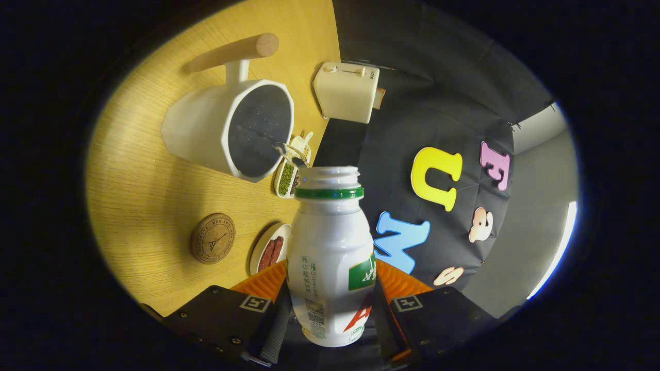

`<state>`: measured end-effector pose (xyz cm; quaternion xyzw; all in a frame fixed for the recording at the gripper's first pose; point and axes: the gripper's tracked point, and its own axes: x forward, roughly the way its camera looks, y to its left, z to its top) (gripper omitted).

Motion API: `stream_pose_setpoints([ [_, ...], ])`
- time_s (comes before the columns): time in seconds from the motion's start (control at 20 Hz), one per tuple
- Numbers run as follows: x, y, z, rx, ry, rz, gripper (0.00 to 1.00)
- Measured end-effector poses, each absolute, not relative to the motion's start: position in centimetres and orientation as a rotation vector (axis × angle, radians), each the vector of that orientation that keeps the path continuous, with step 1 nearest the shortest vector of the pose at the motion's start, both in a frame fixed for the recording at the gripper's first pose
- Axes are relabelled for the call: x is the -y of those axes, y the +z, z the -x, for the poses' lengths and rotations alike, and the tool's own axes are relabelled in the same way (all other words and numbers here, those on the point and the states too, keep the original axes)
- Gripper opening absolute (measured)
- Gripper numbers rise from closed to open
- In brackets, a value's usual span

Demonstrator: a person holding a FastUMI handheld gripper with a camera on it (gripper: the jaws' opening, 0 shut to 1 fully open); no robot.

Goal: Take the bottle from table, then pour the juice into the cup, finally place the bottle on the coaster

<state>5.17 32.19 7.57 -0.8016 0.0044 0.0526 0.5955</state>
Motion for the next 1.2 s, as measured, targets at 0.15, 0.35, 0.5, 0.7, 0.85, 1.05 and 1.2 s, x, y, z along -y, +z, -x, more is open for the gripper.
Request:
stream_pose_setpoints([
  [0.15,-32.3,7.9,-5.1,0.001,0.116,1.88,0.71],
  [0.35,-32.4,8.2,-5.2,0.01,0.114,1.901,0.71],
  [0.5,-32.6,8.5,-5.0,0.023,0.11,1.92,0.71],
  [0.7,-32.7,8.6,-5.1,0.022,0.108,1.946,0.71],
  [0.85,-32.9,8.8,-5.0,0.026,0.102,1.962,0.71],
  [1.05,-32.9,8.9,-5.1,0.029,0.094,1.992,0.71],
  [1.2,-33.0,9.1,-5.1,0.035,0.086,2.008,0.71],
])
